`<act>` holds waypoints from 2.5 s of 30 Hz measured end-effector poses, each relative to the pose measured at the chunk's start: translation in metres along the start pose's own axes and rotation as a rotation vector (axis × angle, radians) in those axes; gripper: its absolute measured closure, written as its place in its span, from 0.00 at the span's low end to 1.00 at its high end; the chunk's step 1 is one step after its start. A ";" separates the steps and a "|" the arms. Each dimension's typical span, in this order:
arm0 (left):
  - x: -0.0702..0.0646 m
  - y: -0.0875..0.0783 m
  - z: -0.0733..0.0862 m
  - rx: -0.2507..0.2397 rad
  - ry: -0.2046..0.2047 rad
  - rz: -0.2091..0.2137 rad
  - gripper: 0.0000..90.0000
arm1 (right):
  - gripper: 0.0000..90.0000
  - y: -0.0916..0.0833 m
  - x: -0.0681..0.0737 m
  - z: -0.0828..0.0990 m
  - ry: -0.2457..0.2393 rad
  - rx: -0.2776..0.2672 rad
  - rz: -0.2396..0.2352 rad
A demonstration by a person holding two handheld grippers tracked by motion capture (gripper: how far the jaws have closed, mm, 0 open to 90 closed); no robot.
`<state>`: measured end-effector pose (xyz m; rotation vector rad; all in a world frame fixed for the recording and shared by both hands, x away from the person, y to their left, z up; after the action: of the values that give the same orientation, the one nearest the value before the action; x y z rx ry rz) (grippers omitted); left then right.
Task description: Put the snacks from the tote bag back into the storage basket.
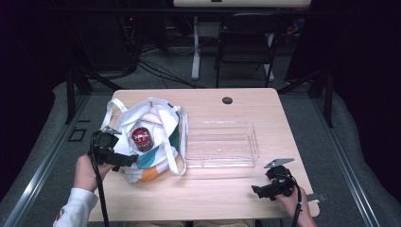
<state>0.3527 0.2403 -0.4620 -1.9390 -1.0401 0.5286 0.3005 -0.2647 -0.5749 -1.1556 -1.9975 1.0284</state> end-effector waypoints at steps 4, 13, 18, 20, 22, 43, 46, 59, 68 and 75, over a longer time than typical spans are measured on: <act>0.002 0.002 -0.013 -0.002 0.006 -0.002 0.00 | 0.06 0.000 0.000 0.000 0.000 0.002 -0.001; 0.010 0.007 -0.036 0.005 0.005 -0.004 0.00 | 0.06 0.000 0.000 0.000 -0.003 -0.001 -0.002; 0.015 0.012 -0.048 0.021 0.009 -0.010 0.00 | 0.06 0.000 0.000 0.000 -0.001 -0.003 0.001; 0.016 0.015 -0.053 0.031 0.009 -0.013 0.00 | 0.06 0.000 0.000 0.000 -0.001 -0.003 0.001; 0.017 0.018 -0.058 0.036 0.009 -0.018 0.00 | 0.06 0.000 0.000 0.000 -0.001 0.000 -0.001; 0.029 0.070 -0.082 0.143 -0.024 -0.032 0.00 | 0.06 0.000 0.000 0.000 0.001 -0.002 -0.001; 0.033 0.079 -0.080 0.163 -0.048 -0.025 0.00 | 0.06 -0.001 0.000 0.000 -0.002 -0.003 -0.004; 0.044 0.101 -0.073 0.225 -0.100 -0.023 0.01 | 0.06 0.000 0.000 0.000 0.000 -0.004 -0.005; 0.044 0.107 -0.069 0.231 -0.101 -0.013 0.15 | 0.06 0.000 0.000 0.000 0.006 -0.011 -0.012; 0.043 0.112 -0.065 0.253 -0.094 -0.017 0.19 | 0.06 -0.001 -0.001 0.001 -0.006 0.001 -0.005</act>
<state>0.4737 0.2120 -0.5190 -1.6948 -0.9953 0.7129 0.2998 -0.2657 -0.5743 -1.1485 -2.0029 1.0312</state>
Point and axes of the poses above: each handheld gripper's, and its own axes: y roughly forward along the jaws, z roughly out of its underside, x roughly to its left, the point moved 2 cm from there along y, roughly forward along the jaws, and after that the axes turned 7 degrees about y, right-handed, at the moved point
